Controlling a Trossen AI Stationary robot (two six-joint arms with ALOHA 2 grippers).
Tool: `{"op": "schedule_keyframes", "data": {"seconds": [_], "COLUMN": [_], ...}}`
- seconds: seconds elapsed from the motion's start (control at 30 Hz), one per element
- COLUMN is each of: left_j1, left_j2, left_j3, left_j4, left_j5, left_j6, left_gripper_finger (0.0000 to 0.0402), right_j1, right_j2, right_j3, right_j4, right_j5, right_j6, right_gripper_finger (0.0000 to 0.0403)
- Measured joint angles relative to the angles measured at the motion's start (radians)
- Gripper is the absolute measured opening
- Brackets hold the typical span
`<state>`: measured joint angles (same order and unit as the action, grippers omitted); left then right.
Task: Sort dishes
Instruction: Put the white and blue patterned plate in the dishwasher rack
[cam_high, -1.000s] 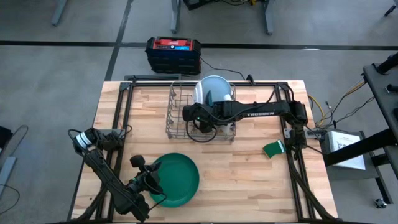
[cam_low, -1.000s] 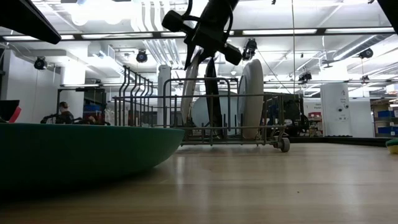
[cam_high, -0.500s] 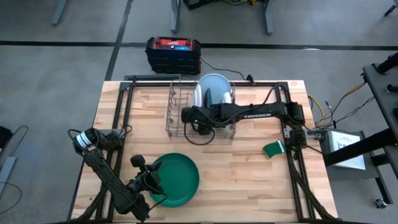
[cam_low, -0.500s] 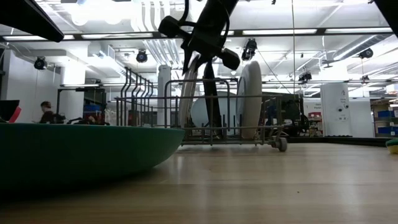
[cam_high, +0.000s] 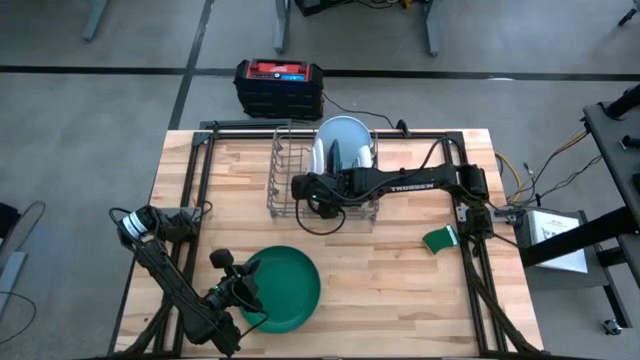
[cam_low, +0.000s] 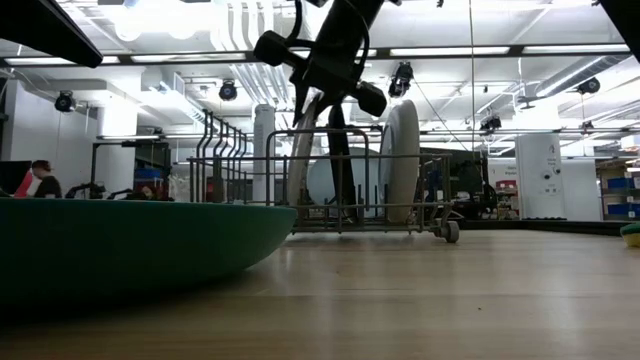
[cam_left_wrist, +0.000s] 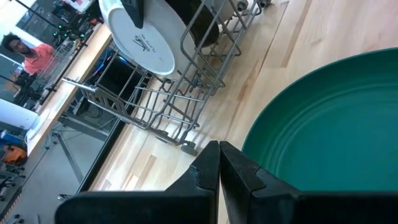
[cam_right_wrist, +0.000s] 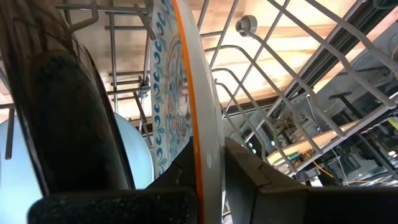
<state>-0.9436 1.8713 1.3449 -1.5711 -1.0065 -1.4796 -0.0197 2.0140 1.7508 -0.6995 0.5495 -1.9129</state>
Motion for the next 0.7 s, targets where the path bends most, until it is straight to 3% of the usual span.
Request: {"op": "schedule_keyframes", "data": {"seconds": [0.7], "left_j1": [0.000], "left_j2": [0.000], "left_j3": [0.000], "left_j4": [0.000], "left_j5": [0.003], "left_j6": [0.000], "left_gripper_finger": [0.0000], "right_j1": [0.000], "right_j2": [0.000], "right_j3": [-0.002], "right_j4": [0.086], "right_j5": [0.002], "right_j6": [0.012], "right_gripper_finger": [0.0101]}}
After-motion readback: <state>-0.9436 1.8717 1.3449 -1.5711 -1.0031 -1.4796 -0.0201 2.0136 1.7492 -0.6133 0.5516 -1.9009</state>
